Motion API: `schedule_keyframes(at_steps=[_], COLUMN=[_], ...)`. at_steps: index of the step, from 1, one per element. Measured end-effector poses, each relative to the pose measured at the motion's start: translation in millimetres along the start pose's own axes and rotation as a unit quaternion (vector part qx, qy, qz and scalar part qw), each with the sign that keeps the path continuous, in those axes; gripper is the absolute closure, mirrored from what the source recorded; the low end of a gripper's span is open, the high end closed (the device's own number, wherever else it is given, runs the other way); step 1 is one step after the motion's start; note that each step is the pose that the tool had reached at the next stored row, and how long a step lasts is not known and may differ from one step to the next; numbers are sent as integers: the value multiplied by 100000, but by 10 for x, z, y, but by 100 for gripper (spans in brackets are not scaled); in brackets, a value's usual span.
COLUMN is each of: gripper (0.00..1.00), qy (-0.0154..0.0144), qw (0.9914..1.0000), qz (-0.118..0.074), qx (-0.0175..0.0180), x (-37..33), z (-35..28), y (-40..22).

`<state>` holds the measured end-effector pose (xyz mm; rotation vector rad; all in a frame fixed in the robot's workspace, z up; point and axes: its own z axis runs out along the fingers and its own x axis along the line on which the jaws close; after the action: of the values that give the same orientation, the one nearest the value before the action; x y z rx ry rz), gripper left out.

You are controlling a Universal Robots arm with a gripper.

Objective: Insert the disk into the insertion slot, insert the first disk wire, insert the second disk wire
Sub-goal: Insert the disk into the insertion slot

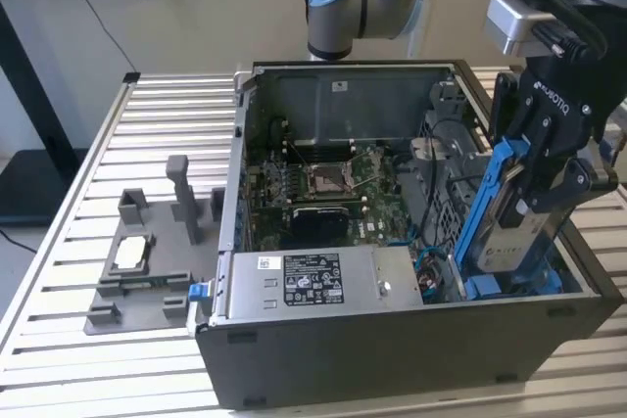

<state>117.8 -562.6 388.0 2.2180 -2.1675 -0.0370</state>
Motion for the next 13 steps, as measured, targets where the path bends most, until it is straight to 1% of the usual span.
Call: schedule_keyframes(at_steps=[2,3,8,10,11,12,13], gripper=[67,67,67,66,60,60,53], qy=[45,17,-28,-13,-15,-10,-1], qw=[100000,100000,100000,100000,100000,100000,100000], qz=[1,3,-5,-18,-14,-8,-4], qx=[-3,-4,4,5,3,-1,2], x=[-1,-1,-1,-1,-1,-1,0], z=[23,28,32,32,32,32,32], y=[-1,-1,-2,-3,-3,-3,-2])
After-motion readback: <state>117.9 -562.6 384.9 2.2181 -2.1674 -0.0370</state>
